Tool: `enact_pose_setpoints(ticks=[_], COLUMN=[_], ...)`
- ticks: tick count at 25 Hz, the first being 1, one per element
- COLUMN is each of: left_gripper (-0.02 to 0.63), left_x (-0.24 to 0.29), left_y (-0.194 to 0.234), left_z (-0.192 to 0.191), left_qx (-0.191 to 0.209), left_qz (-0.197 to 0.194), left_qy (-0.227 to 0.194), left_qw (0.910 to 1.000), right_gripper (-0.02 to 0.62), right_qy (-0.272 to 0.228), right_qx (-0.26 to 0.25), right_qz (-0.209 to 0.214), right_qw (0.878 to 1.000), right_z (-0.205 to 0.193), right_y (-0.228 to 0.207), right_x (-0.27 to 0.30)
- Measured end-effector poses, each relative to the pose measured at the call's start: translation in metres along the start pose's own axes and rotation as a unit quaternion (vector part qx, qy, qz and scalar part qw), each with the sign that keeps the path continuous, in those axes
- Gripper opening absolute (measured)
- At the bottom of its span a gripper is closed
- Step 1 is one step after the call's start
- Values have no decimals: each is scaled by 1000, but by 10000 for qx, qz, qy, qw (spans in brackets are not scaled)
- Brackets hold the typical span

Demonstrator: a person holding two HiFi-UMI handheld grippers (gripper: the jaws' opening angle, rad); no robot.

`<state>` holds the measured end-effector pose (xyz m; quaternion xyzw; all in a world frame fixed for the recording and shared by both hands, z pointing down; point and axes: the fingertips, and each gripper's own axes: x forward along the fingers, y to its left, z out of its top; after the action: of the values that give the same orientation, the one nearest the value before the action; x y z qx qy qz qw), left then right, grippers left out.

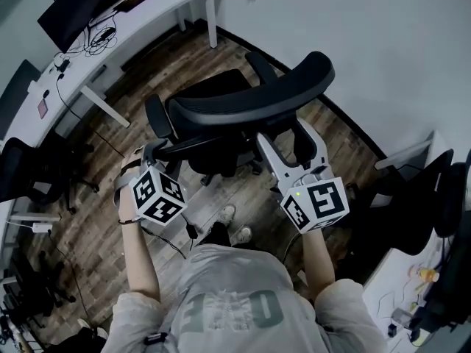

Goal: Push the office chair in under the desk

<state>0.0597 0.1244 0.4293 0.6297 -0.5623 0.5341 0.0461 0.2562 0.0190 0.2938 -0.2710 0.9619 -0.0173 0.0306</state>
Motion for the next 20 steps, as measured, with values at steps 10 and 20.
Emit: enact_pose_setpoints(ticks=[10, 20], left_gripper=[206, 173], left_x=[37, 104], left_y=[56, 89], left_z=[-7, 7], left_qx=[-197, -387], left_qz=[145, 357], left_qy=[301, 209], left_qw=[9992, 9984], right_gripper=[285, 285], right_qy=[-66, -56], right_qx=[2, -7], right_qz=[307, 476], right_qw=[9995, 9989], right_z=[-3, 0], right_y=[-9, -46], right_x=[72, 131])
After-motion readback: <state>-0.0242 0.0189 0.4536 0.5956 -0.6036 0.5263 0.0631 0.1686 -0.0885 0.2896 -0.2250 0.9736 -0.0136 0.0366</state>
